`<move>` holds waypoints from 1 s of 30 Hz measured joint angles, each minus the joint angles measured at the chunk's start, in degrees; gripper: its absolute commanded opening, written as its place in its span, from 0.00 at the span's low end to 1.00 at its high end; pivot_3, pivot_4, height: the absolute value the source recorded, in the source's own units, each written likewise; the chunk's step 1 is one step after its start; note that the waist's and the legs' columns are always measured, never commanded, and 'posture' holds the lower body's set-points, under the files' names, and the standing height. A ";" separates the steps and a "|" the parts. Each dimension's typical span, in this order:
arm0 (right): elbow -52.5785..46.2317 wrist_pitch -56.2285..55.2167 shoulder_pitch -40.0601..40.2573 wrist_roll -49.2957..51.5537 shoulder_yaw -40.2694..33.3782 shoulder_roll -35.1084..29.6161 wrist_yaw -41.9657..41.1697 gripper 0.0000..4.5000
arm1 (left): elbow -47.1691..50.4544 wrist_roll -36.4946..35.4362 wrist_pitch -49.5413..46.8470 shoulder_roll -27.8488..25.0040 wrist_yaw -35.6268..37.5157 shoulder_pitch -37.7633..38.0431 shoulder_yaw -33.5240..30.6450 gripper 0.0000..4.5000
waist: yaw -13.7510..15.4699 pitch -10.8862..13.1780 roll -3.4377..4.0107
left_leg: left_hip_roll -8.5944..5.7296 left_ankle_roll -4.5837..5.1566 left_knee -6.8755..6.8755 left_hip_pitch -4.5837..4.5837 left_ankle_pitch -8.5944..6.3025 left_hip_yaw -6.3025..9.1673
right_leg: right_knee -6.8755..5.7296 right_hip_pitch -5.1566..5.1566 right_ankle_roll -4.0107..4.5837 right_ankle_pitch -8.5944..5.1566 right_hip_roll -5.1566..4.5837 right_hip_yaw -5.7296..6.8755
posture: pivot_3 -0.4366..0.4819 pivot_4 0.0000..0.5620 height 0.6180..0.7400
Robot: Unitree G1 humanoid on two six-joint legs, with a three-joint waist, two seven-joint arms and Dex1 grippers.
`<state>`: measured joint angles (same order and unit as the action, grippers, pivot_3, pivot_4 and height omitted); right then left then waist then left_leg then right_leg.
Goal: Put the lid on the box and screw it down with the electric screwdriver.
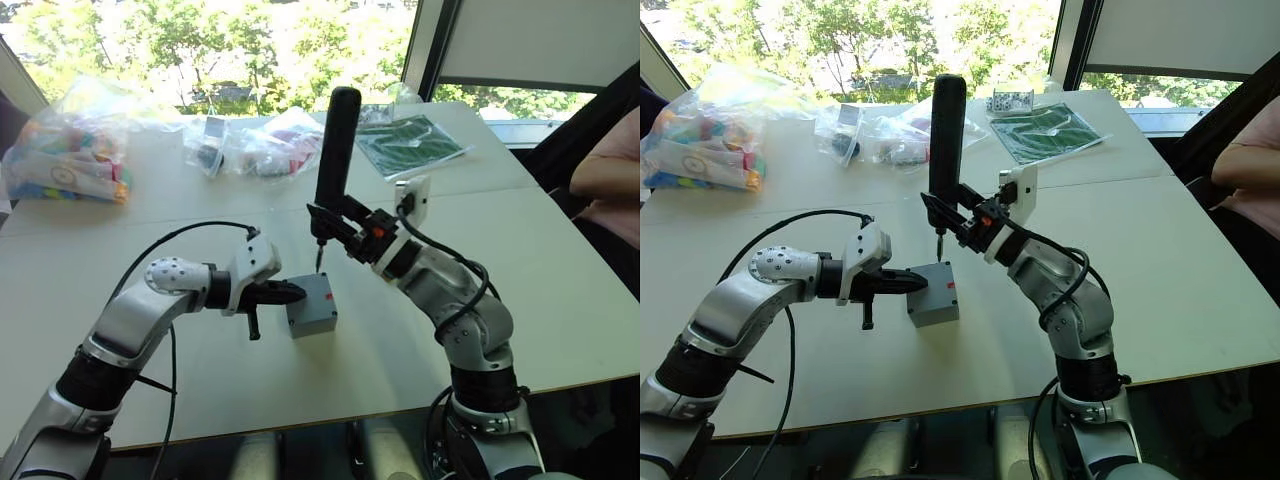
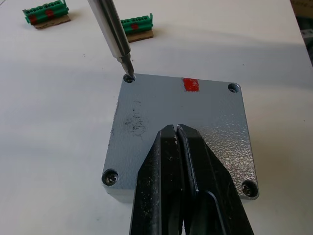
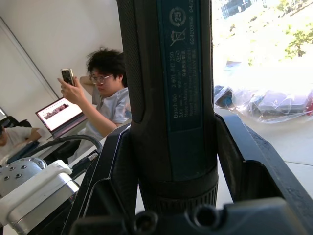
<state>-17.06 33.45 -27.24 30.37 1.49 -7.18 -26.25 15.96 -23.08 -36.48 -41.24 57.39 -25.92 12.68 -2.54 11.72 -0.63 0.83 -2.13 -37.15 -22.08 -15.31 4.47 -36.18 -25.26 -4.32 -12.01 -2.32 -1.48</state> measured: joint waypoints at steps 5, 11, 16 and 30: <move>1.74 -1.91 0.66 -1.52 0.58 -0.68 -0.30 0.41 | -0.01 0.03 0.57 0.00 0.01 0.38 -0.12 0.00 | -0.01 0.00 0.00 | 0.00 0.00 0.00 0.00 0.00 0.00 | 0.00 0.00 0.01 0.01 0.00 0.00 | 0.48 0.27 1.00; 1.99 -3.26 1.27 -2.64 1.45 -0.82 -0.78 0.41 | -0.01 0.03 0.80 0.00 -0.04 0.49 -0.13 0.00 | -0.01 0.00 0.00 | 0.00 0.00 0.00 0.01 0.00 0.00 | 0.00 0.01 0.00 0.00 0.00 0.00 | 0.48 0.27 1.00; 2.28 -5.24 1.67 -3.90 2.26 -1.23 -1.30 0.41 | -0.01 0.03 0.86 0.00 -0.06 0.56 -0.13 0.00 | -0.01 0.00 0.00 | 0.00 0.00 0.00 0.02 0.00 0.00 | 0.00 0.02 0.00 0.00 0.00 0.00 | 0.48 0.27 1.00; 1.08 -11.47 5.84 -7.19 4.89 -3.61 -3.23 0.41 | 0.24 1.08 0.95 -0.10 0.02 1.51 0.00 0.00 | 0.03 -0.38 -0.03 | 0.00 0.00 0.11 0.76 -0.01 0.00 | 0.12 0.75 -0.21 -0.22 -0.02 0.00 | 0.48 0.27 1.00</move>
<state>-15.98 21.98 -21.40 23.18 6.38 -10.79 -29.47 16.20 -22.00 -35.53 -41.34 57.41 -24.41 12.68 -2.50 11.34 -0.66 0.83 -2.13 -37.04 -21.32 -15.32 4.47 -36.06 -24.51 -4.53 -12.23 -2.35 -1.48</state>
